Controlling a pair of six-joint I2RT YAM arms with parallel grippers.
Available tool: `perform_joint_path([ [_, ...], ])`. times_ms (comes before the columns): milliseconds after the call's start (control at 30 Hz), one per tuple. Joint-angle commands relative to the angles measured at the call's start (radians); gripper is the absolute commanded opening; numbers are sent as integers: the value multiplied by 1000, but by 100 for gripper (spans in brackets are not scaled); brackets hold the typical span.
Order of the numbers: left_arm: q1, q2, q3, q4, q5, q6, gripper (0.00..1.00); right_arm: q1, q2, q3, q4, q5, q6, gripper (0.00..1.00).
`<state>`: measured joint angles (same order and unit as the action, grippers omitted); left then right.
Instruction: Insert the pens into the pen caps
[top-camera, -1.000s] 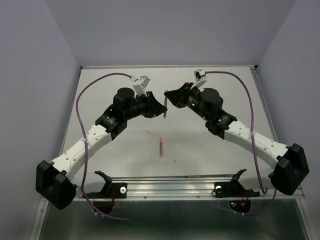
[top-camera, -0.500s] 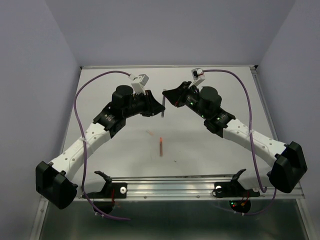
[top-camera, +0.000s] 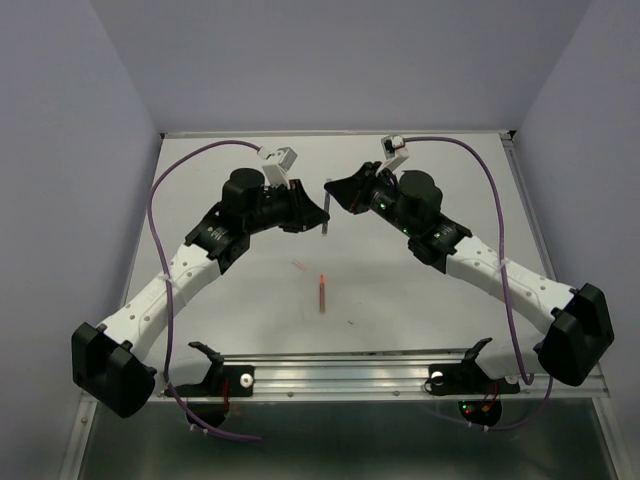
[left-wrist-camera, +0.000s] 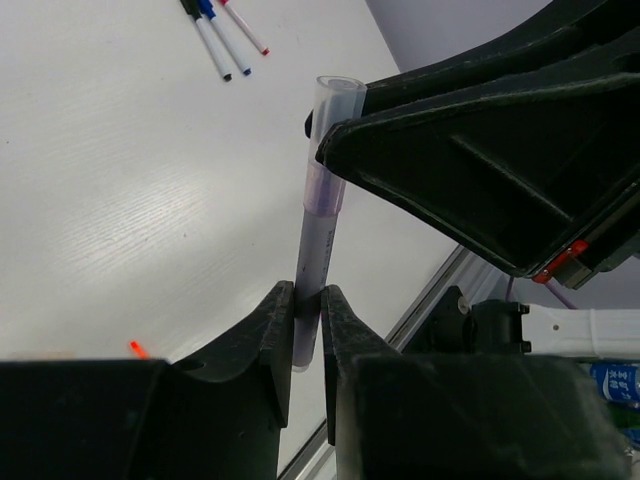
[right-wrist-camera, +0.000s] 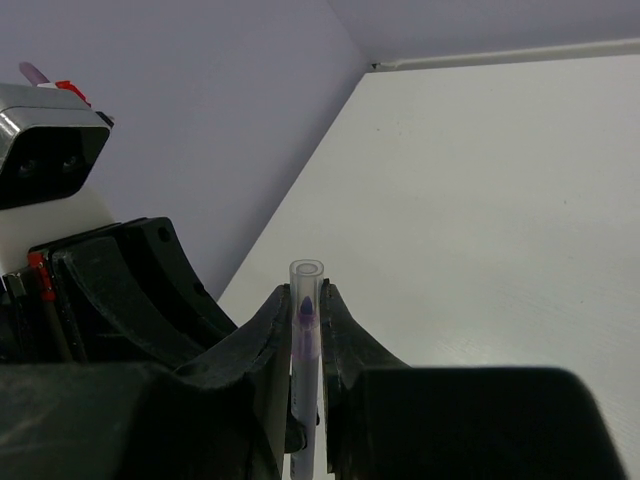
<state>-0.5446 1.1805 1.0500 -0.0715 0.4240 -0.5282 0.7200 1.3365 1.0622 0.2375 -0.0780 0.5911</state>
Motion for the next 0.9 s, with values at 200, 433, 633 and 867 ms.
perform_joint_path([
  [200, 25, -116, -30, 343, -53, -16, 0, 56, 81, 90, -291, -77, -31, 1],
  [433, -51, -94, -36, 286, -106, 16, 0, 56, 118, 154, -294, -105, -37, 2],
  [633, -80, -85, -42, 260, -131, 0, 0, 56, 70, 144, -311, -46, -53, 32],
  [867, -84, -93, -47, 245, -157, -9, 0, 56, 20, 119, -352, 1, -68, 53],
])
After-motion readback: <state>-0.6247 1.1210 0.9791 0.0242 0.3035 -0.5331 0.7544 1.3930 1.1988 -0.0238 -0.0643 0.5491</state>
